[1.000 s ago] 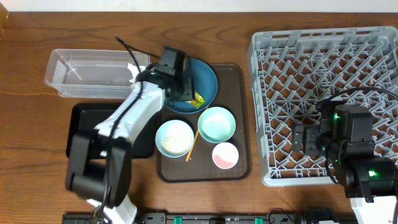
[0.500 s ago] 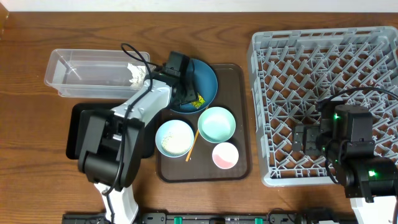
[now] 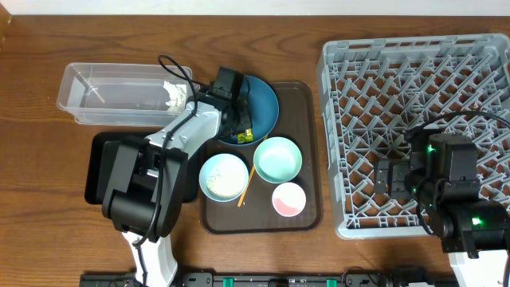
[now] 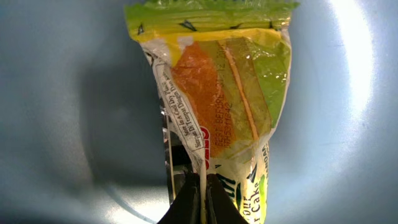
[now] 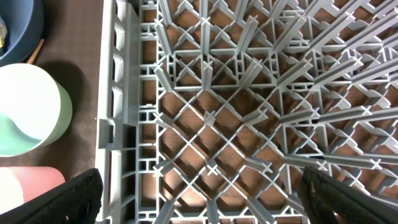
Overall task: Sort waste into correct bins and load items into the dishwasher rack
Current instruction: 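Grasp the yellow-green snack wrapper on the blue plate with the left gripper, then move the wrapper left and release it into the clear bin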
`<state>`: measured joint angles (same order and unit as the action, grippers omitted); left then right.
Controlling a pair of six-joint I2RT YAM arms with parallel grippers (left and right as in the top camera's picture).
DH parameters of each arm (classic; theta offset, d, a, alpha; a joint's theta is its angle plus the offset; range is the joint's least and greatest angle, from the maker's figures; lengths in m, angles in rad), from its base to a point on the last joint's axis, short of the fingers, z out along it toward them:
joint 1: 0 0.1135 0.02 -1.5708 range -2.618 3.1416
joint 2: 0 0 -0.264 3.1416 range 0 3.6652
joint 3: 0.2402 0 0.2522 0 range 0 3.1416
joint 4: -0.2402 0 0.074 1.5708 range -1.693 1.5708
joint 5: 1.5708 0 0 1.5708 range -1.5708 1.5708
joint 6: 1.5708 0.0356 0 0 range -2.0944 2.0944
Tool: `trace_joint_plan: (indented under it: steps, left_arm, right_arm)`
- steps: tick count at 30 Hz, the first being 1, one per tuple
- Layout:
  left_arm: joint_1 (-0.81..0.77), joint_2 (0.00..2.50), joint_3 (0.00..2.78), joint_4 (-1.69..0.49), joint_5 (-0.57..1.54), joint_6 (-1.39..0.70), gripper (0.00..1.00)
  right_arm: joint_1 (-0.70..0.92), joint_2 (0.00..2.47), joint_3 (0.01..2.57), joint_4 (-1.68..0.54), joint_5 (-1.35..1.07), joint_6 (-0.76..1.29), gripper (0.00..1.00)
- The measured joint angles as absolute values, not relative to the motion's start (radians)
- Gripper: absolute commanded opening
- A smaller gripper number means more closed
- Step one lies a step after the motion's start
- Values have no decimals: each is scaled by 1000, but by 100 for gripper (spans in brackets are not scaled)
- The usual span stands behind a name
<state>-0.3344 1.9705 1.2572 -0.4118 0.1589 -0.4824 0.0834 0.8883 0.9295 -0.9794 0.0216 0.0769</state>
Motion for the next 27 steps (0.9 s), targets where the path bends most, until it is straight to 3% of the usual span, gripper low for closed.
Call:
trace_joint_plan:
  steps: [8, 17, 19, 20, 22, 24, 27]
  left_arm:
    - [-290, 1745, 1257, -419, 140, -356, 7]
    - [-66, 1581, 1257, -442, 35, -283, 7]
    - [-19, 1595, 1257, -442, 22, -280, 17]
    - [3, 1604, 1257, -440, 18, -276, 27]
    - [28, 1618, 1257, -437, 12, -272, 30]
    - [44, 1629, 1257, -436, 11, -266, 41]
    - [53, 1631, 1257, -421, 10, -265, 41]
  right_arm:
    - [83, 888, 929, -979, 22, 77, 99]
    - [83, 888, 929, -979, 22, 77, 99]
    - [83, 888, 929, -979, 22, 77, 99]
    - [83, 888, 929, -979, 22, 77, 99]
    - [83, 888, 929, -979, 22, 77, 99]
    - [83, 888, 929, -979, 22, 77, 99]
    - [83, 888, 929, -981, 21, 77, 99]
